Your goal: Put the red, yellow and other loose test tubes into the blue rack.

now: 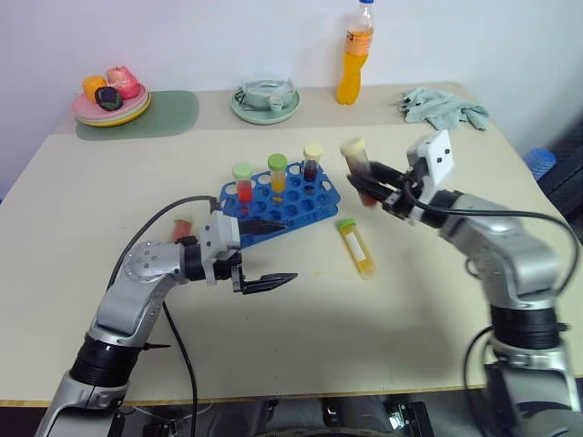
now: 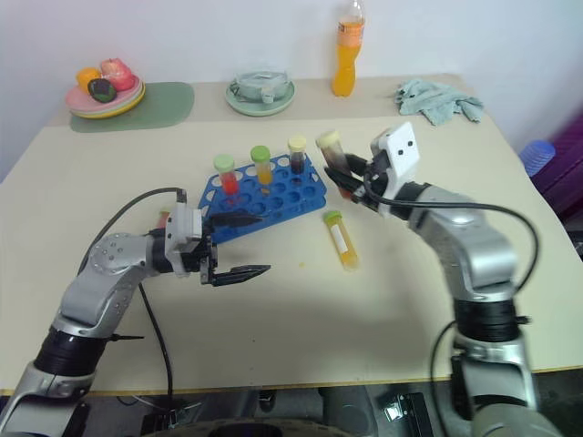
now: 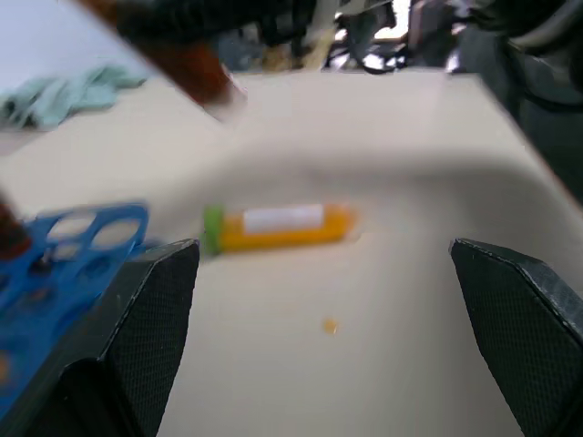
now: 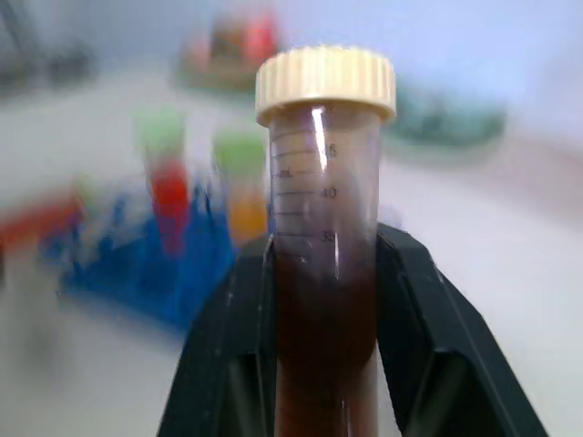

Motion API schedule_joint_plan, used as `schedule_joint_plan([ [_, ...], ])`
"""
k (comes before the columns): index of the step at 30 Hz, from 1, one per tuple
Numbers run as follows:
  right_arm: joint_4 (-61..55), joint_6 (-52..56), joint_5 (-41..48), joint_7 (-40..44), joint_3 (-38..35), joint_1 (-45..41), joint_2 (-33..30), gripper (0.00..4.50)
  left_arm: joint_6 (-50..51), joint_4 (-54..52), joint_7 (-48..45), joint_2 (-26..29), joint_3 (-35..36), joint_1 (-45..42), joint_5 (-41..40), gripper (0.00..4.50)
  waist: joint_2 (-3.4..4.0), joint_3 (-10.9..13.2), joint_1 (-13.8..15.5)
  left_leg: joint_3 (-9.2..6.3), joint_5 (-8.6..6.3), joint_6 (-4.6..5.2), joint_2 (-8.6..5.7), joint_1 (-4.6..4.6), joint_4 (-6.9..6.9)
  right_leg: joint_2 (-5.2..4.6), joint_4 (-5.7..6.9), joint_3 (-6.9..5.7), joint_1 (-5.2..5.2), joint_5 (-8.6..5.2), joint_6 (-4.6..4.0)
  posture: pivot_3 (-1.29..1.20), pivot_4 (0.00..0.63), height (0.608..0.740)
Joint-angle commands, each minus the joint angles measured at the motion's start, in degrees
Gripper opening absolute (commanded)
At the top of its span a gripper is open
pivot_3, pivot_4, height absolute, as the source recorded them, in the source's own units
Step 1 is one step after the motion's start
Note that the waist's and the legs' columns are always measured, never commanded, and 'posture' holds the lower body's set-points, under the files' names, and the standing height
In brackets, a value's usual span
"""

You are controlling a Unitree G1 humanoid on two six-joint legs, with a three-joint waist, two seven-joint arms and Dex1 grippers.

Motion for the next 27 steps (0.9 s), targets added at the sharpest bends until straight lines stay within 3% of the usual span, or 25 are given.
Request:
schedule_joint_plan([
  [1,6.5,-12.7,-2.1,-1.1,0.8,-2.3,7.2,1.1,-0.2,-1.3,3.5,0.4,3.0,1.3,0.8,4.5,0.03,0.0,0.0,0.0,0.02,-0.03,-0.01,0.0,-0.01,0.0,0.03,0.02,-0.02,0.01,-0.01,0.0,0.15,0.74],
  [5,14.9,-24.5,0.2,0.6,-0.9,-2.4,17.0,1.1,-1.6,-2.3,5.8,0.4,3.9,5.5,1.8,4.5,0.05,0.0,-0.2,0.0,0.05,-0.1,0.0,0.04,-0.1,0.02,0.19,0.02,-0.11,0.03,-0.04,0.0,0.15,0.74],
  [9,27.1,-38.2,-1.9,3.7,-2.1,-3.8,21.1,1.1,-1.8,-3.8,7.5,0.0,5.0,9.1,1.4,4.5,0.06,0.0,-0.1,0.0,0.08,-0.17,-0.03,0.12,-0.11,0.01,0.45,0.03,-0.15,0.02,-0.05,0.0,0.15,0.74],
  [14,37.9,-47.1,-3.0,6.4,-2.2,-6.2,23.0,1.1,-2.5,-4.0,7.6,0.8,5.9,11.1,1.3,4.5,0.08,0.0,-0.5,0.01,0.12,-0.36,-0.02,0.34,-0.14,0.02,0.68,0.06,-0.09,0.02,-0.12,0.0,0.15,0.74],
  [27,57.3,-56.0,-4.6,7.4,-5.0,-12.5,23.3,1.1,-4.2,-3.1,6.6,2.2,7.0,12.4,1.6,4.5,0.09,0.0,-1.5,0.01,0.2,-0.39,0.0,0.36,-0.33,0.05,0.73,0.07,-0.19,-0.02,-0.19,0.0,0.15,0.74],
])
